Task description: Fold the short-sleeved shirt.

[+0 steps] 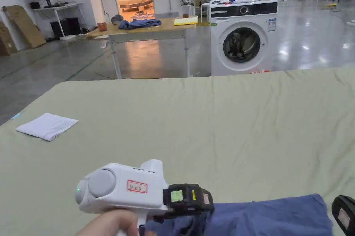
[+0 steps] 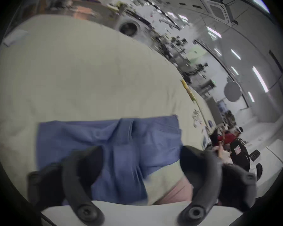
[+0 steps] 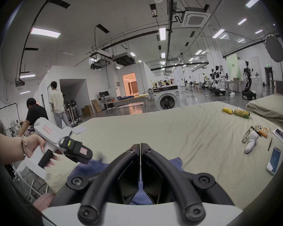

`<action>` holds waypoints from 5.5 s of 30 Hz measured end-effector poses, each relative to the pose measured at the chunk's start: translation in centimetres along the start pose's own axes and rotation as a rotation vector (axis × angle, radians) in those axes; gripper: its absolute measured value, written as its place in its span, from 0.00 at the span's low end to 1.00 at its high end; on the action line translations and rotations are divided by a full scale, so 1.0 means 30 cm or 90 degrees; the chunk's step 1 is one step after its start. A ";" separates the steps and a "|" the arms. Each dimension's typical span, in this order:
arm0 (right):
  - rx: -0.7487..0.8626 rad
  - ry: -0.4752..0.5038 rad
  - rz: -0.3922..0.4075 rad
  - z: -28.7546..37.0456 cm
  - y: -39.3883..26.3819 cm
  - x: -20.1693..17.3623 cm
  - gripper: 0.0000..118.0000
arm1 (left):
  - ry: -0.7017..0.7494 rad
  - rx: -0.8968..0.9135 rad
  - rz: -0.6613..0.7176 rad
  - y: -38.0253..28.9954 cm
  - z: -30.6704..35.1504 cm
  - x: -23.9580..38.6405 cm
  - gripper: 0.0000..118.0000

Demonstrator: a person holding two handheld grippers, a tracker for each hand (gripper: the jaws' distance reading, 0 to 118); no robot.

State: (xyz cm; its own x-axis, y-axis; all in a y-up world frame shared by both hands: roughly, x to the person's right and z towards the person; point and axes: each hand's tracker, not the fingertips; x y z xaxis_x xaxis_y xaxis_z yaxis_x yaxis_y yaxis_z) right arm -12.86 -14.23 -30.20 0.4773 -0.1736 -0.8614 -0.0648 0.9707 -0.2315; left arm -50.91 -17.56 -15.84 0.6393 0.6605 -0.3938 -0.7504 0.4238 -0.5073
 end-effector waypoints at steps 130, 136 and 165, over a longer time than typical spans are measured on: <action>-0.096 -0.004 -0.006 0.035 -0.005 0.012 0.00 | 0.101 -0.034 -0.059 -0.180 -0.372 -0.051 0.01; -0.108 0.004 -0.034 0.034 -0.019 0.021 0.00 | -0.054 0.009 -0.015 -0.218 -0.287 0.013 0.01; 0.233 -0.143 0.074 0.056 0.077 -0.159 0.00 | 0.484 0.720 -0.319 -0.532 0.457 0.099 0.00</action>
State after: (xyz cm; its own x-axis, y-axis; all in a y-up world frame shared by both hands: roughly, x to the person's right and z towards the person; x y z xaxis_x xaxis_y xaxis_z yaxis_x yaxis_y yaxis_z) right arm -13.81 -10.89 -25.88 0.6667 -0.0578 -0.7431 0.1655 0.9836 0.0719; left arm -39.34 -13.87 1.61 0.5315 -0.0300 -0.8465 0.0752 0.9971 0.0119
